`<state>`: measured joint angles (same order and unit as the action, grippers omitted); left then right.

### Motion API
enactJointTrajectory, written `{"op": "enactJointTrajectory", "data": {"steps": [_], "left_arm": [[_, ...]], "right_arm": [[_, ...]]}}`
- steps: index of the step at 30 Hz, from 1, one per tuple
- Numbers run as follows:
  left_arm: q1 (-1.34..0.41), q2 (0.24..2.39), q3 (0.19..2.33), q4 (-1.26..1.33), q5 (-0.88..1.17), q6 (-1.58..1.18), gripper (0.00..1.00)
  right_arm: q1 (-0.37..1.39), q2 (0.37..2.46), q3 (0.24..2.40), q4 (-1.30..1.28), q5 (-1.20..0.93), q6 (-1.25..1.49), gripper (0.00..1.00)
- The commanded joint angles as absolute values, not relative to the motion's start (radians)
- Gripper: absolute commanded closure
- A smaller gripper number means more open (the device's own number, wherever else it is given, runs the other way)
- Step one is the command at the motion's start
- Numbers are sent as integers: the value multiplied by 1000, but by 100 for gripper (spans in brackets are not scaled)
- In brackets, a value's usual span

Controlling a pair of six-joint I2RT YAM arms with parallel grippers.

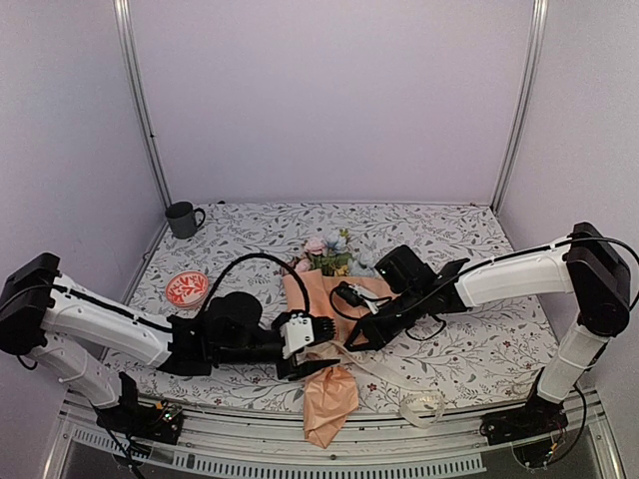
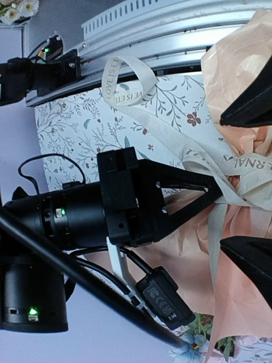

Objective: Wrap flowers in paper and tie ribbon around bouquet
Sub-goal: Cross the half-tied ribbon over the folded bouquet, then tie the half-tied ribbon around the folded bouquet.

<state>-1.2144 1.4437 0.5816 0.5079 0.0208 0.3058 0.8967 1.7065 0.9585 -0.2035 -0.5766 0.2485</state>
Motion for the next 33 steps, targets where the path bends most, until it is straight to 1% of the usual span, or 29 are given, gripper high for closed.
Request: {"op": "enactJointTrajectory", "data": {"steps": [1,4,7,10,14,16,18,20,24,29,31,33], "left_arm": [[-1180,1313,578,292,139,254,31],[-1152,1211,528,208,89,187,19],[-1142,1132,436,197,-17,142,14],[-1138,1082,355,283,-32,132,11],[-1134,1121,364,283,-103,93,3],[-1135,1179,390,267,-104,75,2],[-1135,1256,429,233,-147,38,3],[-1135,1328,465,217,-175,19,7],[-1134,1434,505,261,-142,42,14],[-1135,1463,523,313,-66,71,39],[-1134,1465,518,326,-45,76,53],[-1134,1470,518,320,-44,77,64]], "right_arm": [[902,1680,985,-207,-555,261,100],[900,1680,983,-207,-550,264,100],[899,1680,985,-204,-549,265,100],[902,1684,989,-203,-551,265,100],[902,1682,996,-201,-552,273,100],[901,1680,996,-199,-551,275,100],[901,1681,994,-200,-550,276,100],[902,1683,995,-199,-551,275,100],[901,1684,996,-199,-553,275,100],[902,1675,995,-201,-538,275,100],[901,1673,994,-199,-536,278,100],[901,1670,995,-193,-534,284,100]]}}
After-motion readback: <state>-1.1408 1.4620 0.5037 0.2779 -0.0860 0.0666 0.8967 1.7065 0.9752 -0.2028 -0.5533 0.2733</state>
